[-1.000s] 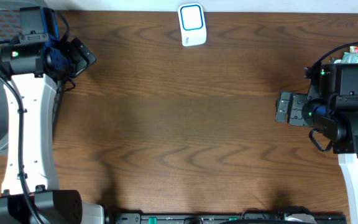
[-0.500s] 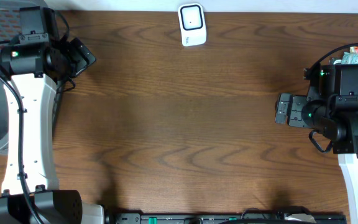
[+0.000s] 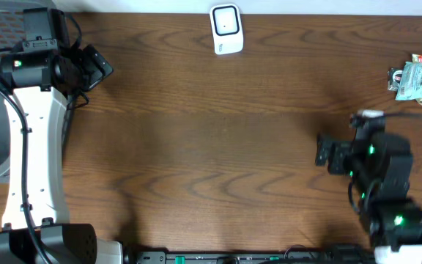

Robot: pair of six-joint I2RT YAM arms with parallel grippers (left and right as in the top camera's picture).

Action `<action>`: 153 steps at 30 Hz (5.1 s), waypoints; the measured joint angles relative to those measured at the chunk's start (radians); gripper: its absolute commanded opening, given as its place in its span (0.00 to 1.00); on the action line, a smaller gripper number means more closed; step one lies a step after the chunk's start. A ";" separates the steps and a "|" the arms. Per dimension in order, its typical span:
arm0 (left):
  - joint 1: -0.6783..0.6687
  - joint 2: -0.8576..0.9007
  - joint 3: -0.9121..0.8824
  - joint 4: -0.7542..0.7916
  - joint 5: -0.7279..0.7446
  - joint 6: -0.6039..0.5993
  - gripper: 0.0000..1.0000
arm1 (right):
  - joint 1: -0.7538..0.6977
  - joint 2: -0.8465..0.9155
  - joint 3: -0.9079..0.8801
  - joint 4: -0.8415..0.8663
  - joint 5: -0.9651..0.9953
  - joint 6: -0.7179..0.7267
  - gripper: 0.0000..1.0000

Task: Scan the item barcode

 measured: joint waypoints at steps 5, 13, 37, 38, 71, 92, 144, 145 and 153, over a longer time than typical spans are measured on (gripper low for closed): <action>0.000 0.000 0.000 0.000 0.000 0.000 0.98 | -0.005 -0.219 -0.229 0.227 -0.074 -0.060 0.99; 0.000 0.000 0.000 0.000 0.000 0.000 0.98 | -0.004 -0.483 -0.457 0.407 -0.135 -0.090 0.99; 0.000 0.000 0.000 0.001 0.000 0.000 0.98 | -0.003 -0.706 -0.696 0.693 -0.153 -0.122 0.99; 0.000 0.000 0.000 0.000 0.000 0.000 0.98 | -0.003 -0.706 -0.696 0.692 -0.153 -0.124 0.99; 0.000 0.000 0.000 0.000 0.000 0.000 0.98 | 0.004 -0.708 -0.698 0.526 -0.041 -0.063 0.99; 0.000 0.000 0.000 0.000 0.000 0.000 0.98 | 0.004 -0.708 -0.698 0.526 -0.040 -0.063 0.99; -0.040 -1.438 -1.650 1.028 0.234 0.546 0.98 | 0.007 -0.709 -0.698 0.527 -0.040 -0.066 0.99; -0.040 -1.454 -1.666 1.067 0.234 0.544 0.98 | 0.007 -0.710 -0.698 0.527 -0.040 -0.066 0.99; -0.074 -1.566 -1.694 1.104 0.217 0.539 0.98 | 0.007 -0.710 -0.698 0.526 -0.039 -0.066 0.99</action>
